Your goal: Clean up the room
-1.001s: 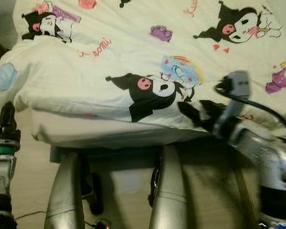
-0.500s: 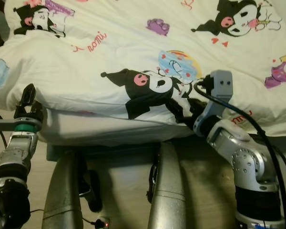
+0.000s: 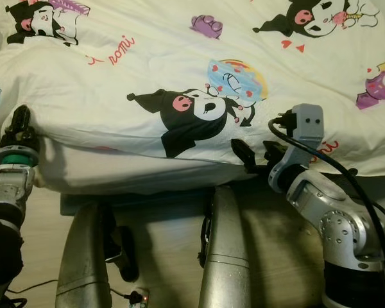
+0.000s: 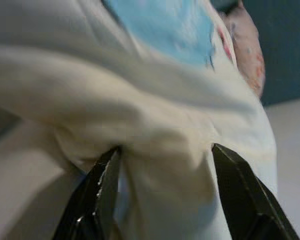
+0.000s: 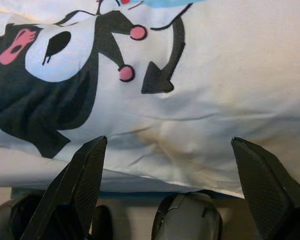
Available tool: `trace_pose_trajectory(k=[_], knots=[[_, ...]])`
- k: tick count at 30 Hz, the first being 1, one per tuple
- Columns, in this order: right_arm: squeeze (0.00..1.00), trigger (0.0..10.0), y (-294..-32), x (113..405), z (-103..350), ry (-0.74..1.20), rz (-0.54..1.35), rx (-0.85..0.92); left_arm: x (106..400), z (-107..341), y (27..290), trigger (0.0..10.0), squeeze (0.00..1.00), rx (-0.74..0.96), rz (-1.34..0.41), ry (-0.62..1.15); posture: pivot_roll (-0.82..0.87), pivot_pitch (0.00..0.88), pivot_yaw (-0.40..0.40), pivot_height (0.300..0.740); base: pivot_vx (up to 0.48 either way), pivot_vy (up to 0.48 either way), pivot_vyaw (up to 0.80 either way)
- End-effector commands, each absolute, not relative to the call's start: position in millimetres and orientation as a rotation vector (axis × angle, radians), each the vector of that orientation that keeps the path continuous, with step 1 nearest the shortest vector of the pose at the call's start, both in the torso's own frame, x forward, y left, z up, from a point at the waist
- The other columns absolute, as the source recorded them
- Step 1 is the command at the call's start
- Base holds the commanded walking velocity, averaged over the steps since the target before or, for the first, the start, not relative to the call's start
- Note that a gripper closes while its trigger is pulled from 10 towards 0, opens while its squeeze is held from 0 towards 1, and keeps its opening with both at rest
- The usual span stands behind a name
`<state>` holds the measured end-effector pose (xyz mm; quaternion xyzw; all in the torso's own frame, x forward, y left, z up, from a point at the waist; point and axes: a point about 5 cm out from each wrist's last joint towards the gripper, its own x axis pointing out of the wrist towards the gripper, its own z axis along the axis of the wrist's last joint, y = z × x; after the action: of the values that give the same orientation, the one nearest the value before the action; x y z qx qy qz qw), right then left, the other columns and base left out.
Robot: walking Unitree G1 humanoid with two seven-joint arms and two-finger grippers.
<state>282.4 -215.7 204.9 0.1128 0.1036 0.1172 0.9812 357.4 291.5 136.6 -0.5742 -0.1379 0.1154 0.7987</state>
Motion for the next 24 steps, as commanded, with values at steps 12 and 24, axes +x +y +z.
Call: trace_pose_trajectory(k=[12, 24], knots=[[0.00, 10.0, -219, 285, 209, 0.208, 0.195, 0.220, 333, 98, 304, 0.0, 0.00, -1.276, 0.379, -0.225, -0.29, 0.448, 0.091, 0.576, 0.000, 0.000, 0.00], [0.00, 10.0, -222, 284, 210, 0.223, 0.198, 0.194, 366, 111, 211, 10.0, 1.00, -1.405, -0.096, -0.142, -0.31, 0.458, 0.075, 0.576, 0.000, 0.000, 0.00]])
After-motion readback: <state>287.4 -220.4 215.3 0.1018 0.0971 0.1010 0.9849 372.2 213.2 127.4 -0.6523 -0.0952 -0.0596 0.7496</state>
